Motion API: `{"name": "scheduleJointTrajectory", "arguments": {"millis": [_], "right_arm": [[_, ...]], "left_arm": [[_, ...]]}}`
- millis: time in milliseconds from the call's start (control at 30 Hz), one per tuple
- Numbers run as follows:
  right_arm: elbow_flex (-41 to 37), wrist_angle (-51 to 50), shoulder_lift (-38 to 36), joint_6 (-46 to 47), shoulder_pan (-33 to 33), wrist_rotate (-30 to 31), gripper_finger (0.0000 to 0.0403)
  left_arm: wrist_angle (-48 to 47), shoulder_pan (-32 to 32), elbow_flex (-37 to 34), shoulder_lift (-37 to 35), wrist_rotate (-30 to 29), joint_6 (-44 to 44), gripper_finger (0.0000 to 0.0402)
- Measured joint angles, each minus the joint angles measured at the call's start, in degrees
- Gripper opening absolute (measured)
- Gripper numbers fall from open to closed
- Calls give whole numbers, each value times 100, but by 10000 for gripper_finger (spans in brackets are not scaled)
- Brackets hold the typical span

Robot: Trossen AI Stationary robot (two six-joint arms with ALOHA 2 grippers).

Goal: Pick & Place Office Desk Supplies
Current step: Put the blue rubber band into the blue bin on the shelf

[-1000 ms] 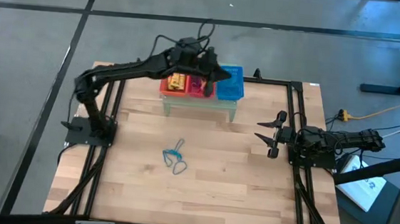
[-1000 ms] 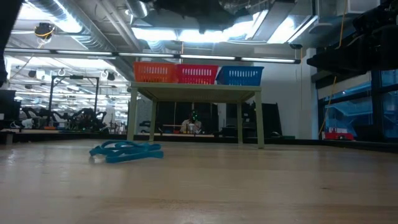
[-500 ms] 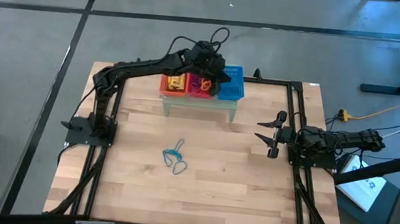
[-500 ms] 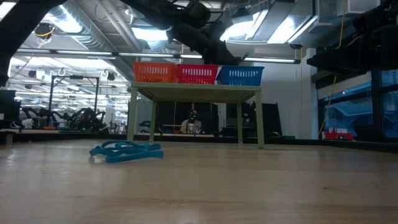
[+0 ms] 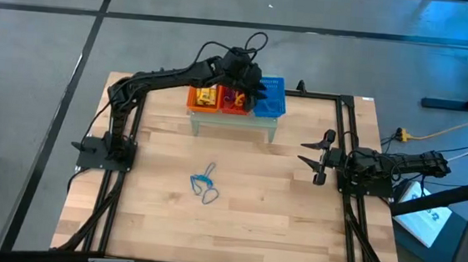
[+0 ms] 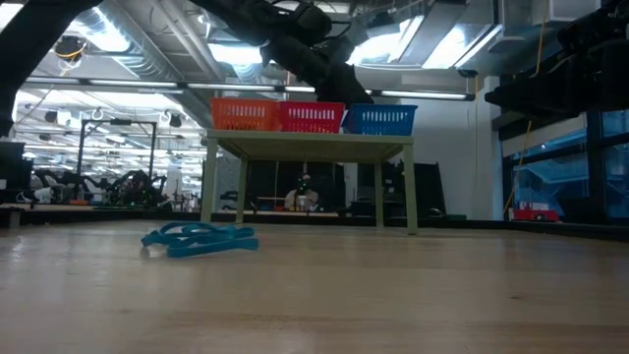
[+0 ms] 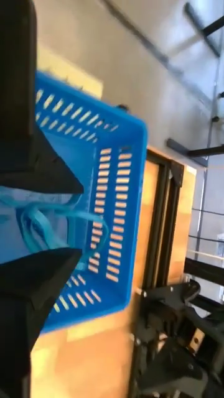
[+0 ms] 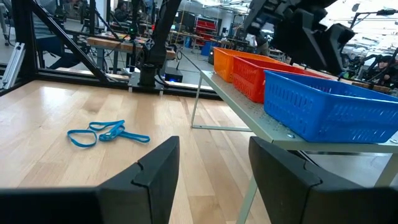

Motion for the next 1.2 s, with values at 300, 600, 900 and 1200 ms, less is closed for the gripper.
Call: {"name": "scheduleJointTrajectory", "arguments": {"millis": [300,600,900,1200], "right_arm": [[0,-1,-1,-1,0,11,195],[0,0,1,-3,0,11,195],[0,0,1,-5,2,9,195],[0,1,1,-25,0,5,195]], "left_arm": [[-119,-202,-4,-1333,135,-33,176],[-2696,-716,4,-3111,-732,130,193],[-5561,-1843,0,-3668,-1647,287,198],[-6436,-3476,-256,-3314,-1343,-33,185]]}}
